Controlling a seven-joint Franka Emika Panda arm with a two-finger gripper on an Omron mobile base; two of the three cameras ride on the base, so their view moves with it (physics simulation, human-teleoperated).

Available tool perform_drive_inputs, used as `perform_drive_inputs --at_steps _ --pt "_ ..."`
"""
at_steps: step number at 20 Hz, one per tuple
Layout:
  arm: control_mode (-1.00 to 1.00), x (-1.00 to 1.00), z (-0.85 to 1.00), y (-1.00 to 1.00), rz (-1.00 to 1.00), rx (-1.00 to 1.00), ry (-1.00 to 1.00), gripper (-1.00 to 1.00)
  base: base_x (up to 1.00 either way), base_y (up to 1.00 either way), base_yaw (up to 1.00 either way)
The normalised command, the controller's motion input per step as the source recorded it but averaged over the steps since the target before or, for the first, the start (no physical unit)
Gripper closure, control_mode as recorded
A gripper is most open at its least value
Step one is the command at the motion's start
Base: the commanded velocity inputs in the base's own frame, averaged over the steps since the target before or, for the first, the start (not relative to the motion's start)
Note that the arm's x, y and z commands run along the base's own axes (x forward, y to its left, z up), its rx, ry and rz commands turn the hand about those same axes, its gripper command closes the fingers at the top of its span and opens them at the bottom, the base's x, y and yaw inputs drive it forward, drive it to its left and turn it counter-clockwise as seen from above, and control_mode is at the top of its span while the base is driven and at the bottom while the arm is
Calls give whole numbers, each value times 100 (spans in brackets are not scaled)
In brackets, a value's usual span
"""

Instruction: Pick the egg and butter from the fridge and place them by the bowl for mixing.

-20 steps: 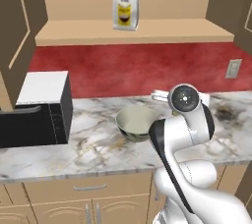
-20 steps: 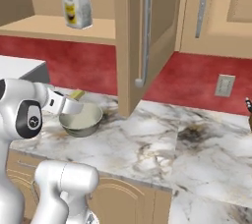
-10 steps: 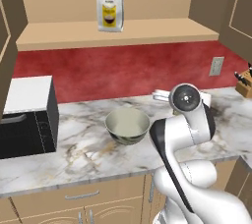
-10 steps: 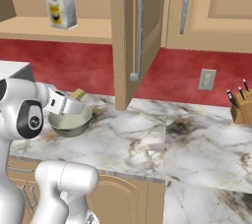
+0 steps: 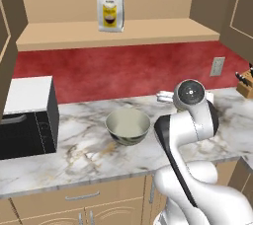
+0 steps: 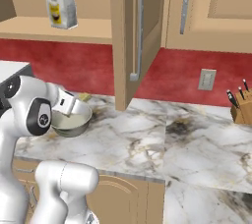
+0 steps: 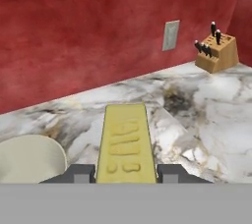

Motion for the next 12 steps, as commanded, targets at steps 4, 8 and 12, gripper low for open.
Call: perform_drive_inputs --at_steps 4,8,12 --pt "-100 18 -43 -27 2 6 32 100 0 0 0" --pt "-100 2 -6 -4 1 0 1 100 0 0 0" --pt "-100 2 -27 0 0 0 12 100 0 0 0"
